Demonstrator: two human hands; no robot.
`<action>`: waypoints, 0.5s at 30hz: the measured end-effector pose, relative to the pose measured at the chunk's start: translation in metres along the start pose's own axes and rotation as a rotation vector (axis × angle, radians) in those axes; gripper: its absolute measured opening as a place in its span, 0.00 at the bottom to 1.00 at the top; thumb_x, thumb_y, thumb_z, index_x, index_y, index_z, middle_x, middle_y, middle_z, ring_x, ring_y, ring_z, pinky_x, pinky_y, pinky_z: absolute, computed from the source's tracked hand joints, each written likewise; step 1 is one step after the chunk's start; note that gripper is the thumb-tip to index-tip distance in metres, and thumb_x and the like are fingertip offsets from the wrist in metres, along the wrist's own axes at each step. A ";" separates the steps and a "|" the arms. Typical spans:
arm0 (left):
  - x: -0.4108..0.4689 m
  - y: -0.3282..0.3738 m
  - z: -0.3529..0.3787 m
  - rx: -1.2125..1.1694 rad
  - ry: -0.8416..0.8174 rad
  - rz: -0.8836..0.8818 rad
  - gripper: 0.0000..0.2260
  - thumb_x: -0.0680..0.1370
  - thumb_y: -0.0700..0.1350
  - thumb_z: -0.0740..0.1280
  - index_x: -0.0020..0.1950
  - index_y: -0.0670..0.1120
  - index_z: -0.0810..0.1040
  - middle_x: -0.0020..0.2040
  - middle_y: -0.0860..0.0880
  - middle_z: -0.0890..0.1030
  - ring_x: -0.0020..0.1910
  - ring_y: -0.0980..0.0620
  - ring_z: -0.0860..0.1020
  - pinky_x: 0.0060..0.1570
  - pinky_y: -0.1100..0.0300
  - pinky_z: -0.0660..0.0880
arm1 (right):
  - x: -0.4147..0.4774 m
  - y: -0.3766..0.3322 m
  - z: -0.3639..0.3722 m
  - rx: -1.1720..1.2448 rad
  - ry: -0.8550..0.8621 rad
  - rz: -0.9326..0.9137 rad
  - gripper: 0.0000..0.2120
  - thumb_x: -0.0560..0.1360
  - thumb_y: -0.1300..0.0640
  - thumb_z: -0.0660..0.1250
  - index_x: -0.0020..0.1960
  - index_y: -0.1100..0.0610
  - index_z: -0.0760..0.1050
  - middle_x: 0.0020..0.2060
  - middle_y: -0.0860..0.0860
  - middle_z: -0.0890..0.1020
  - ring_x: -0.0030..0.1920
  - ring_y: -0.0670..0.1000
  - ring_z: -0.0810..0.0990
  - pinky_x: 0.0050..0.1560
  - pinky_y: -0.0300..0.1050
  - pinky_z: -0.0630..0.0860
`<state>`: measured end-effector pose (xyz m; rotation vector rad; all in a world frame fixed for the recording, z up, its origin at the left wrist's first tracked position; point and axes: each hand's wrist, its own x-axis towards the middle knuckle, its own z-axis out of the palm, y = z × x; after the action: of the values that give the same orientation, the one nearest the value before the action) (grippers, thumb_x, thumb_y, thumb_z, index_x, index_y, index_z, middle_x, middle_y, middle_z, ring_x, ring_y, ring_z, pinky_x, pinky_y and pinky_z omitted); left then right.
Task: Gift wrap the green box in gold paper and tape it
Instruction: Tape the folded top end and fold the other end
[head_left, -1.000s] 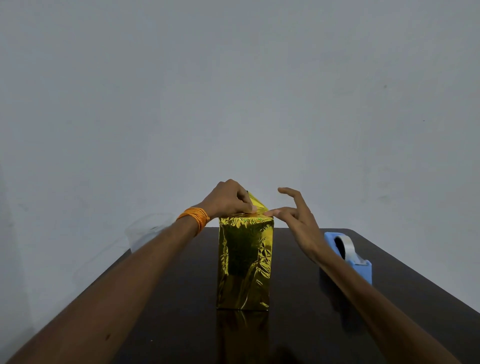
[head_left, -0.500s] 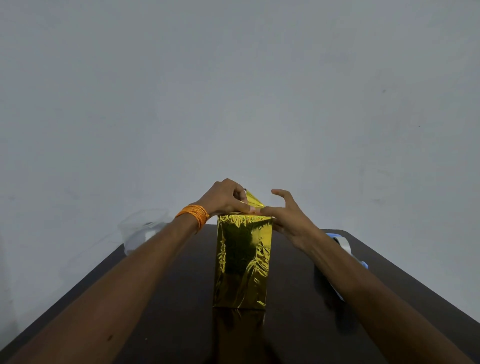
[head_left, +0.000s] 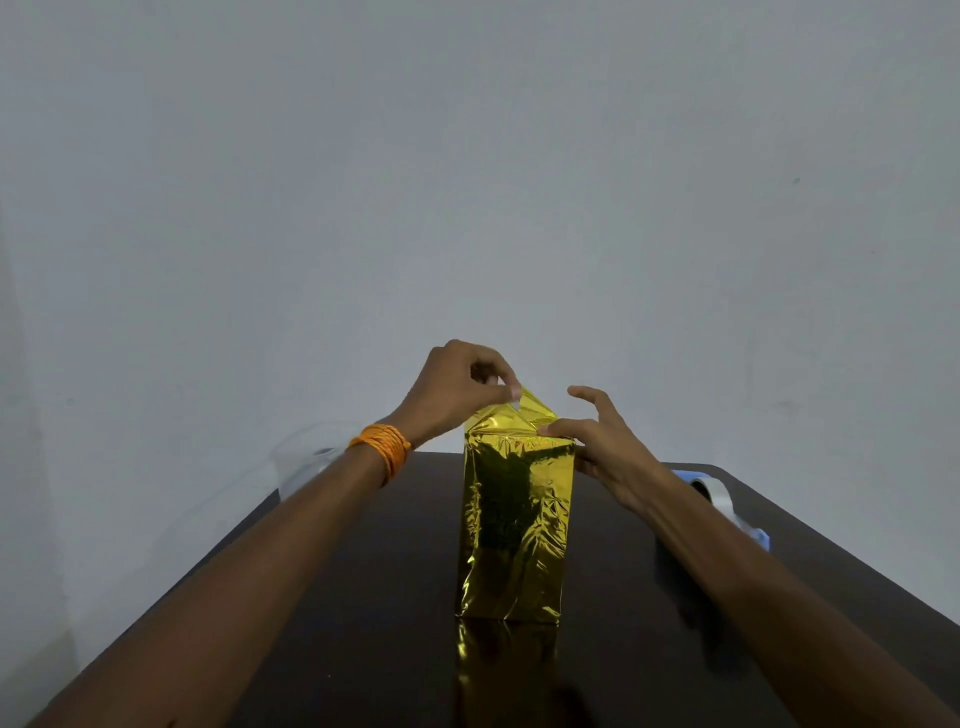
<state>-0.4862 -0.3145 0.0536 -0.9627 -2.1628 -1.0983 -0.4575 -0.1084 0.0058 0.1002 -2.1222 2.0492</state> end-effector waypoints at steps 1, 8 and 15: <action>0.000 0.002 0.002 0.037 -0.086 -0.001 0.03 0.73 0.46 0.76 0.44 0.47 0.87 0.38 0.51 0.82 0.37 0.58 0.77 0.34 0.70 0.70 | -0.001 0.000 0.001 -0.004 0.003 0.002 0.32 0.71 0.63 0.75 0.68 0.46 0.65 0.48 0.58 0.83 0.46 0.56 0.79 0.50 0.50 0.74; 0.006 -0.009 0.013 0.140 -0.291 -0.082 0.05 0.74 0.44 0.74 0.48 0.46 0.87 0.46 0.49 0.86 0.40 0.59 0.79 0.37 0.72 0.71 | -0.008 -0.003 -0.003 -0.012 0.010 0.018 0.32 0.72 0.62 0.75 0.69 0.46 0.65 0.47 0.54 0.83 0.44 0.52 0.81 0.49 0.46 0.76; 0.003 -0.016 0.010 0.073 -0.291 -0.121 0.05 0.75 0.44 0.73 0.49 0.46 0.87 0.47 0.49 0.85 0.41 0.59 0.78 0.35 0.73 0.69 | -0.008 -0.007 -0.008 -0.095 0.082 -0.021 0.26 0.74 0.53 0.74 0.67 0.49 0.67 0.55 0.52 0.80 0.49 0.51 0.82 0.53 0.49 0.71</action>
<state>-0.5018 -0.3115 0.0430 -1.0231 -2.5052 -0.9754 -0.4475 -0.1013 0.0111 0.0247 -2.1546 1.9037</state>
